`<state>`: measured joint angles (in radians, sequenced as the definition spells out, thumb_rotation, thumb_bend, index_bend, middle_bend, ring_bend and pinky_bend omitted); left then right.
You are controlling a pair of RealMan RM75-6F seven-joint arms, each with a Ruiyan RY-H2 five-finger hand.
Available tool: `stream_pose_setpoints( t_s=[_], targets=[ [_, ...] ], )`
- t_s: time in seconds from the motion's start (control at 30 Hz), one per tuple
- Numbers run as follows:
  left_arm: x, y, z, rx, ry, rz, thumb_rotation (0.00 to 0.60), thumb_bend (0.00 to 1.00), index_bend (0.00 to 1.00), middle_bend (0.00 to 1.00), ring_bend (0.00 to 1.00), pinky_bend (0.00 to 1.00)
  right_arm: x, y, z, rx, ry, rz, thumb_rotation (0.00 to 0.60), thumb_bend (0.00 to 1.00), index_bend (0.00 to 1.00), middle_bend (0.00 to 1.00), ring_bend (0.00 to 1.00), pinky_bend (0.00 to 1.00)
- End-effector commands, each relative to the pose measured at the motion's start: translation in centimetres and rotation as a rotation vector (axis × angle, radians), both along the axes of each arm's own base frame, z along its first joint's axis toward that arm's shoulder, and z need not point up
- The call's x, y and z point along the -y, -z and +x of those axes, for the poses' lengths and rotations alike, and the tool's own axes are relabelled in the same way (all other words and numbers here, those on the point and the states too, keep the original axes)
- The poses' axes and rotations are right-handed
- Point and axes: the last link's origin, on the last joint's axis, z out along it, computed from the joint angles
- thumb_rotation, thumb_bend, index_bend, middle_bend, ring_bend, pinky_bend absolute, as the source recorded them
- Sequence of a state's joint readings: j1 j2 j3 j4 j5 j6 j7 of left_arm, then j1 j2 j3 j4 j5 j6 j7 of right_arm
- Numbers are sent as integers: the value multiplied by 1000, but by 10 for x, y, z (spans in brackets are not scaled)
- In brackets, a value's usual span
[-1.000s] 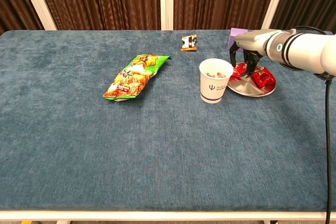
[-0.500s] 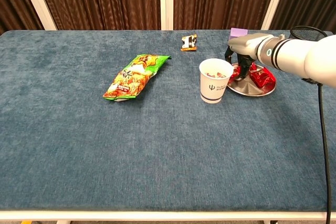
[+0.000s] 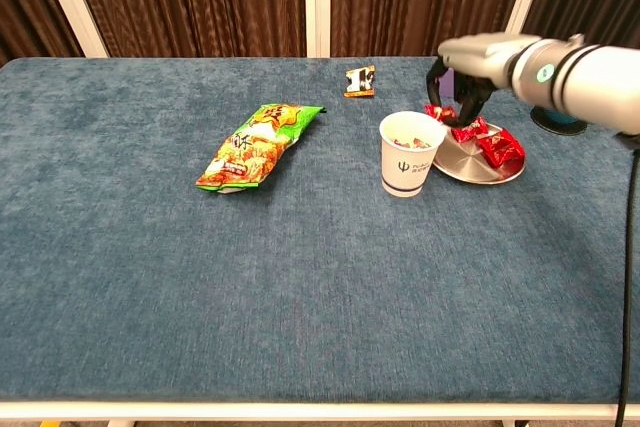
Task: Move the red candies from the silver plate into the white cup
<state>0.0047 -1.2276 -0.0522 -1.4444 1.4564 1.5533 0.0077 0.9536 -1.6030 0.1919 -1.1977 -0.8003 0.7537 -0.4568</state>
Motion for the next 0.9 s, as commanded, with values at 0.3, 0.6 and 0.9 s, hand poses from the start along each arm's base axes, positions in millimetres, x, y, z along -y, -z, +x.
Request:
stream_pose_setpoints(
  t_s=[0.3,0.6,0.9],
  targets=[
    [2,-2,5,-2,13,3,600,0,206,120,99,117,-37,-40,22,107,-145,2,600,372,582,993,939,1000],
    [3,-1,4,-1,8,2,600,0,206,120,99,116,-45,-19,20,63,-158,65,600,364,537,993,936,1000],
    [4,-1,3,0,2,5,600,0,206,120,99,116,-43,-20,18,63,-156,43,600,305,325,993,933,1000]
  ],
)
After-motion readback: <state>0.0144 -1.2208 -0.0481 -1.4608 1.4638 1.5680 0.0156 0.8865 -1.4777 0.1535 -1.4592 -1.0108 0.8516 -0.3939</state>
